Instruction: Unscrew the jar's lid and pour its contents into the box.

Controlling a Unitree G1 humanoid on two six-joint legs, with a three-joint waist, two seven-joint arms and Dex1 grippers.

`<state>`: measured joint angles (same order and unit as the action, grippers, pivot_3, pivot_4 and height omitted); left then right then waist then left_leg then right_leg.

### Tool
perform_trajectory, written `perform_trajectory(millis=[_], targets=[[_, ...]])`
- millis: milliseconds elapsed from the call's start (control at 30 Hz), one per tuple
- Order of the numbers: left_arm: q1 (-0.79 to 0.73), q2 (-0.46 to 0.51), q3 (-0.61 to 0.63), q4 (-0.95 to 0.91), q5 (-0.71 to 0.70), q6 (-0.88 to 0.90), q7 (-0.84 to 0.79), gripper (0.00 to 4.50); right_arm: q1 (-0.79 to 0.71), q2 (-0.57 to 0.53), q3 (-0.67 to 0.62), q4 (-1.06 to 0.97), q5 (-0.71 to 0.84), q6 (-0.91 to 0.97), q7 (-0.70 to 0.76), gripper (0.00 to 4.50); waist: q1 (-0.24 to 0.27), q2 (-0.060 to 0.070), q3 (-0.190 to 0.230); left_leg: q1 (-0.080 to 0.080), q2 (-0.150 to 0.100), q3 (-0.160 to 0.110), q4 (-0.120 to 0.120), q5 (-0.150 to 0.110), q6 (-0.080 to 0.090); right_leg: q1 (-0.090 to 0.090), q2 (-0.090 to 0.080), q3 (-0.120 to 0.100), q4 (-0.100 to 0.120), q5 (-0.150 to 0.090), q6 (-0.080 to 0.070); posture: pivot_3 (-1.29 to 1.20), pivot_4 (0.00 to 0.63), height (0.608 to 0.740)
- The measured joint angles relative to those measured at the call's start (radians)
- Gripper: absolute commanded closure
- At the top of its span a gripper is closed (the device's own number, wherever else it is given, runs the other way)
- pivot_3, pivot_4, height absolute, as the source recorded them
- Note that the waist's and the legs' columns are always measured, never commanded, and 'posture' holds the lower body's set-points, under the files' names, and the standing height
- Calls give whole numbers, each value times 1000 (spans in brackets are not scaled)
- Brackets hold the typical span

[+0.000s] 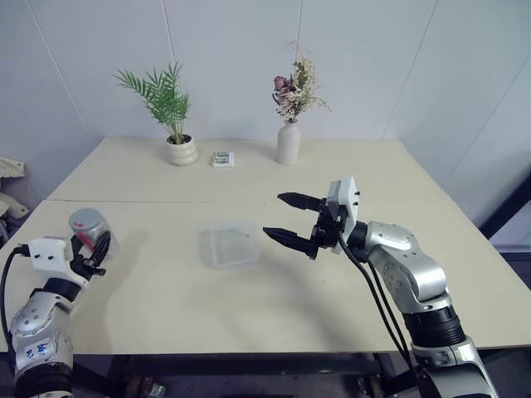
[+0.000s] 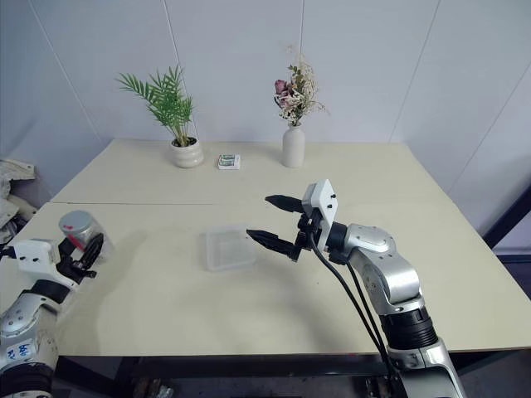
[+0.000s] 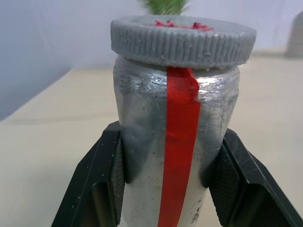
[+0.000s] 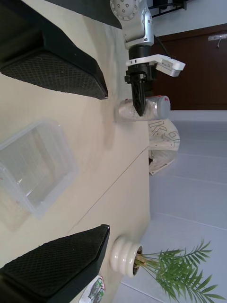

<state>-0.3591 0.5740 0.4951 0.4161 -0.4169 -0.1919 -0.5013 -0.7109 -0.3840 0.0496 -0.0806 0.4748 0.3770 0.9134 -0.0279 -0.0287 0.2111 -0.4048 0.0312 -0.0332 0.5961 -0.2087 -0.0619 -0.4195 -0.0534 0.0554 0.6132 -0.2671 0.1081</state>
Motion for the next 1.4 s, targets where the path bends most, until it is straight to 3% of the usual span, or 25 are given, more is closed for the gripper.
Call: perform_trajectory(millis=[167, 300, 567, 733, 1367, 1400], targets=[[14, -13, -133, -343, -119, 217, -105, 2550, -14, 8, 8, -75, 22, 91, -54, 0, -4, 0, 0, 0, 0, 1, 0, 0, 0, 0, 1, 2, 0, 0, 0, 0, 150, 740], [20, 39, -260, -458, -146, 347, -230, 2550, -30, 10, 29, -171, 44, 176, -90, 0, -9, 0, 0, 1, 1, 1, 0, 0, 0, 0, 3, 3, 1, 0, -1, 0, 150, 740], [-43, 37, -345, -439, -102, 409, -290, 2550, -59, 78, 63, -209, 50, 311, -240, 0, -9, 0, 0, 0, 2, 1, 1, 0, 0, -1, 5, 4, 0, -1, -2, 0, 150, 740], [-70, -14, -391, -434, -88, 411, -320, 2550, -75, 135, 105, -185, -12, 344, -339, 0, -6, 0, 0, -2, 2, 1, 1, 0, 0, -3, 5, 4, 0, -1, -1, 0, 150, 740], [-117, -64, -413, -390, -61, 412, -342, 2550, -99, 204, 152, -75, -91, 298, -345, 0, -6, 0, 0, -2, 3, 2, 2, 0, 0, -7, 6, 6, 7, -1, -2, 0, 150, 740], [-117, -65, -413, -390, -61, 412, -342, 2550, -99, 205, 152, -74, -92, 298, -344, 194, -6, 0, 0, -2, 3, 2, 2, 0, 0, -7, 6, 6, 7, -1, -2, 0, 150, 740]])
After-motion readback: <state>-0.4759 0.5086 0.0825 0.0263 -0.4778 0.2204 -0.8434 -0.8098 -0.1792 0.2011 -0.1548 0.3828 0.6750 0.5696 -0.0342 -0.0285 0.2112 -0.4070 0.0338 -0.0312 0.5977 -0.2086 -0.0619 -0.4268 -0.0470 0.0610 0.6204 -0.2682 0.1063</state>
